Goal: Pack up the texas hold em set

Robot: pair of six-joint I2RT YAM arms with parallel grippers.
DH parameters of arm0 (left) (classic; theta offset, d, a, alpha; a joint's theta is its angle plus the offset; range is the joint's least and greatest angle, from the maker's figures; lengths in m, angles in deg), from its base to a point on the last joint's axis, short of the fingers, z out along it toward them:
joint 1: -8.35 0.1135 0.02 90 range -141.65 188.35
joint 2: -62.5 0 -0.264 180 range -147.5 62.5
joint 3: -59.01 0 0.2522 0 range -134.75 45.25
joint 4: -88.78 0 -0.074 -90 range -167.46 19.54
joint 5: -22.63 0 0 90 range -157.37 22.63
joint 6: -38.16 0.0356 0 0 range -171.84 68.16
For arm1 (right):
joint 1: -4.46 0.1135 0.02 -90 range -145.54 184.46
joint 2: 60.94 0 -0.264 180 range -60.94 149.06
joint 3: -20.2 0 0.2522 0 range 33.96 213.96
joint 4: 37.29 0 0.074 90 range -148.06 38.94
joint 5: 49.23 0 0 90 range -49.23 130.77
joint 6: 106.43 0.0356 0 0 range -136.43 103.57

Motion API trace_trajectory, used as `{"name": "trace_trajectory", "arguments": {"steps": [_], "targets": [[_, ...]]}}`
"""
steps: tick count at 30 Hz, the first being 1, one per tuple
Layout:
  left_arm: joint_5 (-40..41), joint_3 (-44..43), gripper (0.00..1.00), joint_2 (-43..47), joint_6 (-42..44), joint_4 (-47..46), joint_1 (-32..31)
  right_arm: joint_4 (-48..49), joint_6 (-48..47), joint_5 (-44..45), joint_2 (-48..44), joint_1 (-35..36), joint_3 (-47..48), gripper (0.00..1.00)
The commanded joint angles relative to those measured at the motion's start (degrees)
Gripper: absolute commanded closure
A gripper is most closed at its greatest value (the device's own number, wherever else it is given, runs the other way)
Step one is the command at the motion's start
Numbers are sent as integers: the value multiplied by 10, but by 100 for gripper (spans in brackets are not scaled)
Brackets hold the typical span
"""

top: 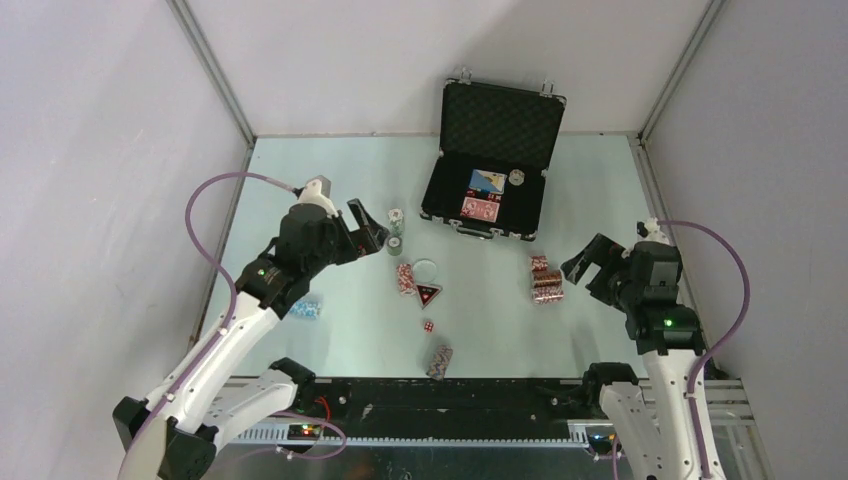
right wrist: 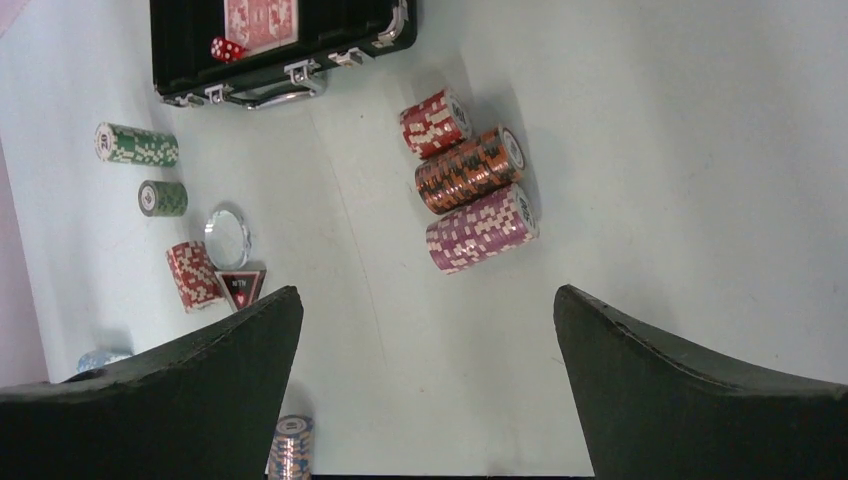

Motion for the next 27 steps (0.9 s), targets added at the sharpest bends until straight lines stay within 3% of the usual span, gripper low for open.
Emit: {"name": "trace_trajectory", "arguments": {"steps": [1,6,12,27], "targets": [[1,5,0,15,12,-2,-3,-5,-14,-37,13,-5,26,0],[-6,21,0,31,26,0,-3,1,-11,-34,37,-4,27,1],[-34,41,0,38,30,-25,-3,9,7,43,82,8,27,0],[-57,21,0,13,80,-12,-3,72,22,105,259,96,33,0]]}}
